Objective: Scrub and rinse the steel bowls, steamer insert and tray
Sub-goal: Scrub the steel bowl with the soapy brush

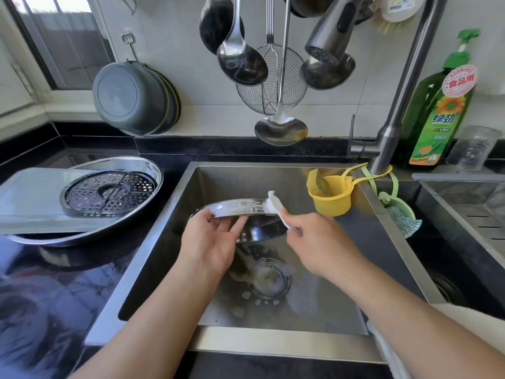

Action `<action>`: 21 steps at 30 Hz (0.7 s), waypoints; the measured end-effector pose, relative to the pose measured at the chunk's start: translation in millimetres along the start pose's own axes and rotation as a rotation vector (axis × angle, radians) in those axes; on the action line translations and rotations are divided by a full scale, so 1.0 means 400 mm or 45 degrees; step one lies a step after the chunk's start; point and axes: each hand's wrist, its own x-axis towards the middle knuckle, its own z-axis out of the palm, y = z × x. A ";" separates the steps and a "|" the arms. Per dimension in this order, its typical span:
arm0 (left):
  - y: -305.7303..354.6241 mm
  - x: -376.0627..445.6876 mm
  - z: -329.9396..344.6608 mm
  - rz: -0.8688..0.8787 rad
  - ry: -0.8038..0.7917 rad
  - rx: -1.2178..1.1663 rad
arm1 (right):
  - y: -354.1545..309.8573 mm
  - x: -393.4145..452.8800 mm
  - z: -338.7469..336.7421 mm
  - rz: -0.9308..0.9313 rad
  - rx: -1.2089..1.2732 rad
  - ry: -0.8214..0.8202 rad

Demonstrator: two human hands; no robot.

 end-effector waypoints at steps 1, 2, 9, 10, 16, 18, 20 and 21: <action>-0.007 -0.007 0.004 -0.023 0.004 0.041 | 0.006 0.000 0.001 0.019 0.001 -0.014; -0.017 -0.010 0.008 -0.051 0.013 0.095 | 0.000 -0.002 0.005 0.010 0.015 -0.033; -0.024 0.018 -0.012 -0.032 0.105 0.197 | -0.039 -0.005 0.033 -0.111 0.003 -0.060; -0.013 0.019 -0.012 0.001 0.107 0.132 | -0.020 0.000 0.024 -0.053 -0.014 -0.042; -0.048 -0.011 0.001 -0.156 0.004 0.300 | -0.032 -0.006 0.026 -0.046 0.079 -0.116; -0.048 -0.005 -0.004 -0.145 0.023 0.331 | -0.047 -0.008 0.033 -0.115 0.078 -0.118; -0.021 0.005 -0.004 -0.052 0.047 0.223 | -0.035 -0.006 0.025 -0.104 0.041 -0.078; -0.009 0.008 -0.006 -0.025 0.056 0.169 | -0.022 -0.004 0.017 -0.068 0.011 -0.066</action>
